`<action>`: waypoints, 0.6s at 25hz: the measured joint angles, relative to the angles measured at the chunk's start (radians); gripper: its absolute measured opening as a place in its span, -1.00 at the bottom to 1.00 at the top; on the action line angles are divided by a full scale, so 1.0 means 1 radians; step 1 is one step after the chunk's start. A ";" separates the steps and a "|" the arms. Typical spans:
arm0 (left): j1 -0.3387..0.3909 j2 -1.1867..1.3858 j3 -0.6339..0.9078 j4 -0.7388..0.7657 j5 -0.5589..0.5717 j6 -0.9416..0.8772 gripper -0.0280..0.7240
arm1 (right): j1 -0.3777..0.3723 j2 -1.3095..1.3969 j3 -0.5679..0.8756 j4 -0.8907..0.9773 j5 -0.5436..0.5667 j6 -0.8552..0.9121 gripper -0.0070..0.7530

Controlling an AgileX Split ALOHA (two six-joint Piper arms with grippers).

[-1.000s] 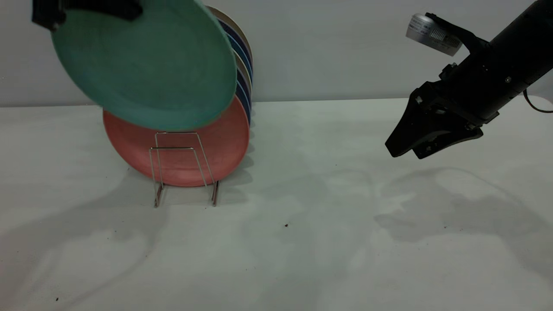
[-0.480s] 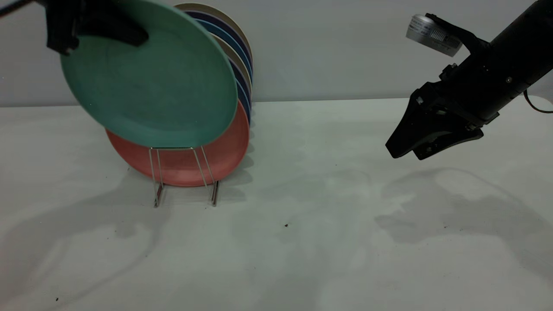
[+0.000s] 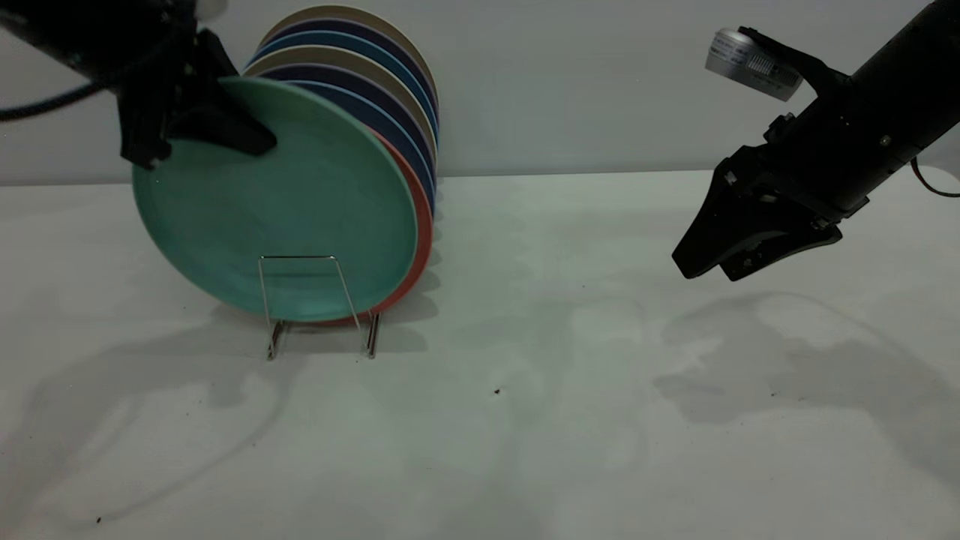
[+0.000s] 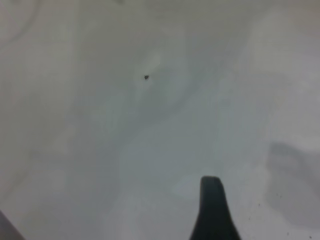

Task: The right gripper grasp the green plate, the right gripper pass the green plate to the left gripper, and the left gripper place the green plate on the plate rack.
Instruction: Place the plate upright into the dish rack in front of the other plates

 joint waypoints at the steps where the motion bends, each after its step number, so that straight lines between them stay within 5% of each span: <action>1: 0.000 0.009 0.000 -0.005 -0.004 0.000 -0.58 | 0.000 0.000 0.000 -0.002 0.000 0.002 0.49; 8: 0.000 0.025 0.000 -0.021 -0.008 -0.002 -0.47 | 0.000 0.000 0.000 -0.015 0.000 0.009 0.49; 15: 0.000 0.017 0.000 -0.023 0.019 -0.010 0.21 | 0.000 0.000 0.000 -0.016 0.000 0.011 0.49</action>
